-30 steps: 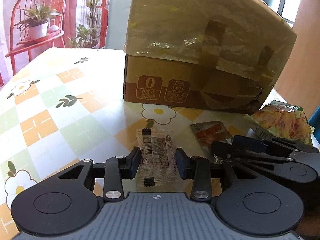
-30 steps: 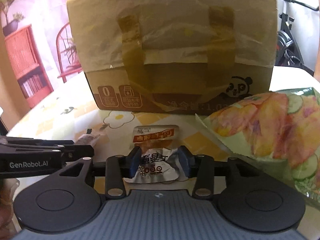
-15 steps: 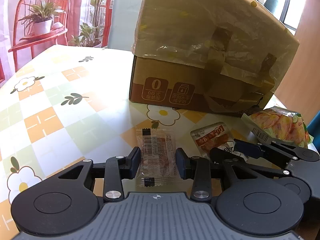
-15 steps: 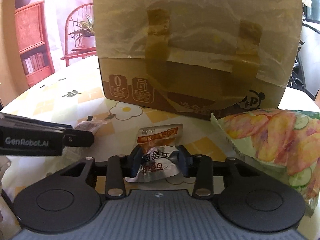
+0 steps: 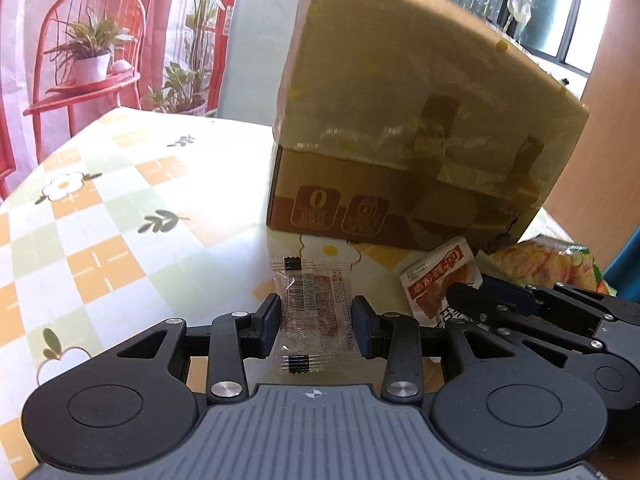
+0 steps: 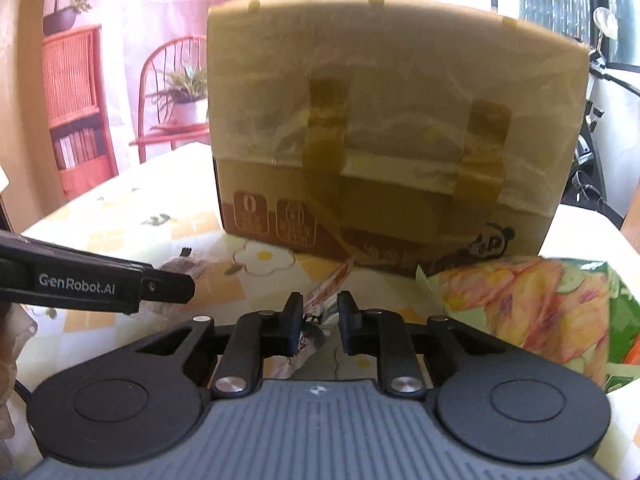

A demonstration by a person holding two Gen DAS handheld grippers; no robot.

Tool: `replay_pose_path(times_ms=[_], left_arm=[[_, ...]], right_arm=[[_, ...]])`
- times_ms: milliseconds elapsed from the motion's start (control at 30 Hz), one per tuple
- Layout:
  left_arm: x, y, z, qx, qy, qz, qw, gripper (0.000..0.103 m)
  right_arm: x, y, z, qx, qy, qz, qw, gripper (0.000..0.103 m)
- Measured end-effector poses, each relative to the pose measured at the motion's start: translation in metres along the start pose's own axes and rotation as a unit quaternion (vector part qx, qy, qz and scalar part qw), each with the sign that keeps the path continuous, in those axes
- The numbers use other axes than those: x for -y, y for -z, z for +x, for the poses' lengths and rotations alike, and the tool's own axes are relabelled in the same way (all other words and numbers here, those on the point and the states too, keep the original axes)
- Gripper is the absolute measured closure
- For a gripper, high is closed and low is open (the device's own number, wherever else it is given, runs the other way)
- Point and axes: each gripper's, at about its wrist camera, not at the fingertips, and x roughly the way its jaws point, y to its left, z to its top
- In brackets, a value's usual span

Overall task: Organize snacks
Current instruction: 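Lift both held packets up over the open cardboard box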

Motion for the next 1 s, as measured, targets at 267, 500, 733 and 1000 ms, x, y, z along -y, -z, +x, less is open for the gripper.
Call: replay_pose_path(times_ms=[267, 500, 733, 1000], left_arm=[[0.007, -0.009, -0.016, 0.021, -0.002, 0.015, 0.9997, 0.062], [0.005, -0.037, -0.047, 0.048, 0.01, 0.023, 0.9985, 0.062], [0.018, -0.084, -0.083, 0.112, 0.047, 0.036, 0.992, 0.062], [0.052, -0.135, -0.075, 0.139, 0.056, 0.076, 0.9858, 0.062]], right_arm=[[0.001, -0.009, -0.018, 0.037, -0.011, 0.007, 0.999, 0.084], [0.013, -0.032, -0.046, 0.101, -0.024, 0.019, 0.994, 0.084], [0.035, -0.066, -0.07, 0.152, -0.045, 0.056, 0.986, 0.084], [0.057, -0.113, -0.098, 0.204, -0.05, 0.045, 0.977, 0.084]])
